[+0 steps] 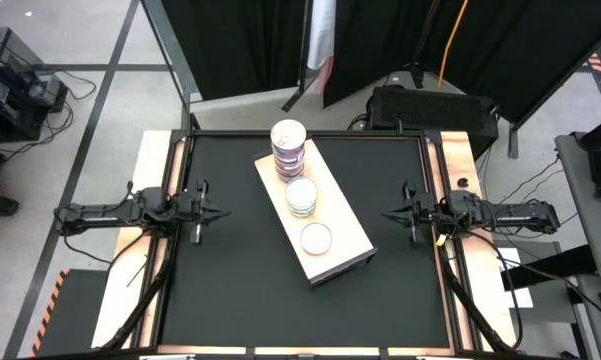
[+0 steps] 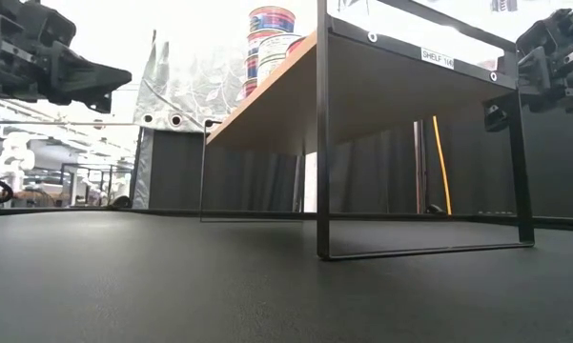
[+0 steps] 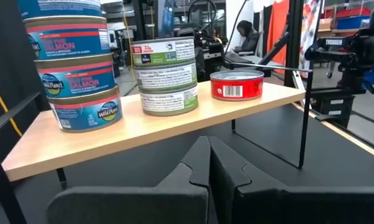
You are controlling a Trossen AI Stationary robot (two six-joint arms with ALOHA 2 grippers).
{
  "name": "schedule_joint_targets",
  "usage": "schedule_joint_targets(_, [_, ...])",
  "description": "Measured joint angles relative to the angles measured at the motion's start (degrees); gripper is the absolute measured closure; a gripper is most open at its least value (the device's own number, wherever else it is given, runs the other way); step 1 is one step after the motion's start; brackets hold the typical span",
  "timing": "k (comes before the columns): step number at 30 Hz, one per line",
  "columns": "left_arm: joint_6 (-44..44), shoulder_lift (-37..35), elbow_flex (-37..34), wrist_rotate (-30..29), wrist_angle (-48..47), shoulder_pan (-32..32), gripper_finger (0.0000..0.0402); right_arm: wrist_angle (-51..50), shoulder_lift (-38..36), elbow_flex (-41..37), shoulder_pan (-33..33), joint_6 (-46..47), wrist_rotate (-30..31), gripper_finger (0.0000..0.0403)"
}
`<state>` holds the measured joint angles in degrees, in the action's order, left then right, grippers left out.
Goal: Stack canned seafood by type on shelf
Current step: Return to Home Position
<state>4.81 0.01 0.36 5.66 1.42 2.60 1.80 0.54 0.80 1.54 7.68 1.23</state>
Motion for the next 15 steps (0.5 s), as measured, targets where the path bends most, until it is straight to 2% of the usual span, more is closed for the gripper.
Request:
schedule_joint_targets(6, [0.01, 0.0, 0.0, -0.33, -0.09, -0.01, 0.0401, 0.02, -0.02, 0.0, 0.0, 0.0, 0.0, 0.0403])
schedule_joint_targets(15, [0.03, 0.0, 0.0, -0.53, -0.14, -0.01, 0.0376, 0.02, -0.02, 0.0, 0.0, 0.0, 0.0, 0.0403])
